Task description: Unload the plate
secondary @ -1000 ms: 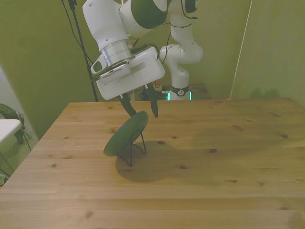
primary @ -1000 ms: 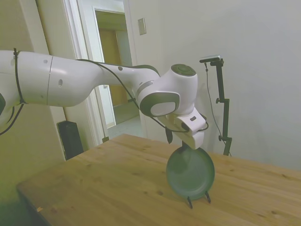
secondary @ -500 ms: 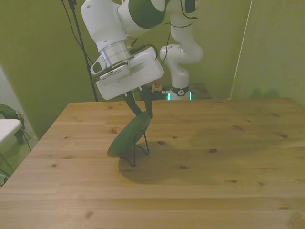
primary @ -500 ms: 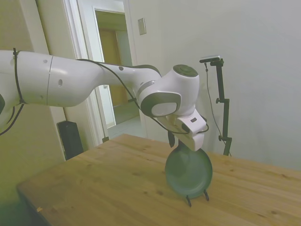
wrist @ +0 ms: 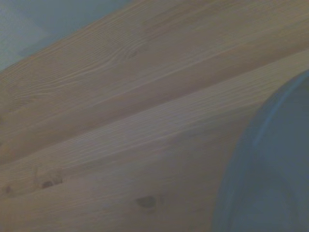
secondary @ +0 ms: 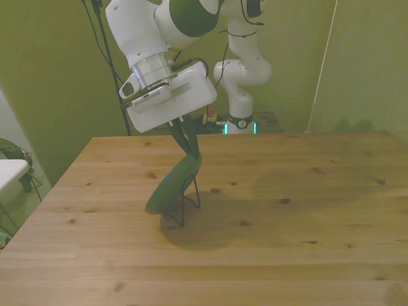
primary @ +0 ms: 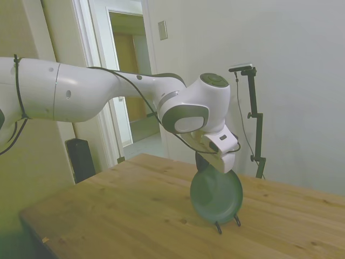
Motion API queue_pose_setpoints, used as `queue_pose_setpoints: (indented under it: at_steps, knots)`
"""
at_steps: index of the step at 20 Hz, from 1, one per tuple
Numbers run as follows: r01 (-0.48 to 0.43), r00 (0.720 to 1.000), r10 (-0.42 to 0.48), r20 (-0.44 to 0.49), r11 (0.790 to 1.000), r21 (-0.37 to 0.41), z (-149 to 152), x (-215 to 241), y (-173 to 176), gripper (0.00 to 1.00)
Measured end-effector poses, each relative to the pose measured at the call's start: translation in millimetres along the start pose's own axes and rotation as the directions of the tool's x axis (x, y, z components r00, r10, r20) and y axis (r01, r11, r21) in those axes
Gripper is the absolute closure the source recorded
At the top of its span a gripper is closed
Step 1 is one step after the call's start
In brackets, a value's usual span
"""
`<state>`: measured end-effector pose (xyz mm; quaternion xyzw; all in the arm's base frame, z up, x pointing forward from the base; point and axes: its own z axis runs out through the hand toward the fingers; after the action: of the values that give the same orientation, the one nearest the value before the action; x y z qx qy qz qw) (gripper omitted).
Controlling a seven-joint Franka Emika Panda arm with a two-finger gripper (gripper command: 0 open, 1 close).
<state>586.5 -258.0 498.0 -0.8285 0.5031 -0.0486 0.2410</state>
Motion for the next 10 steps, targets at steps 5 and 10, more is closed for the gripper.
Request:
queue_pose_setpoints:
  at_steps: [5, 10]
  knots:
    - [0.005, 1.000, -0.005, -0.007, 1.000, 0.005, -4.0, 0.1, -2.7, 1.00]
    - [0.011, 1.000, -0.010, -0.019, 1.000, 0.015, -14.1, -2.1, -5.0, 1.00]
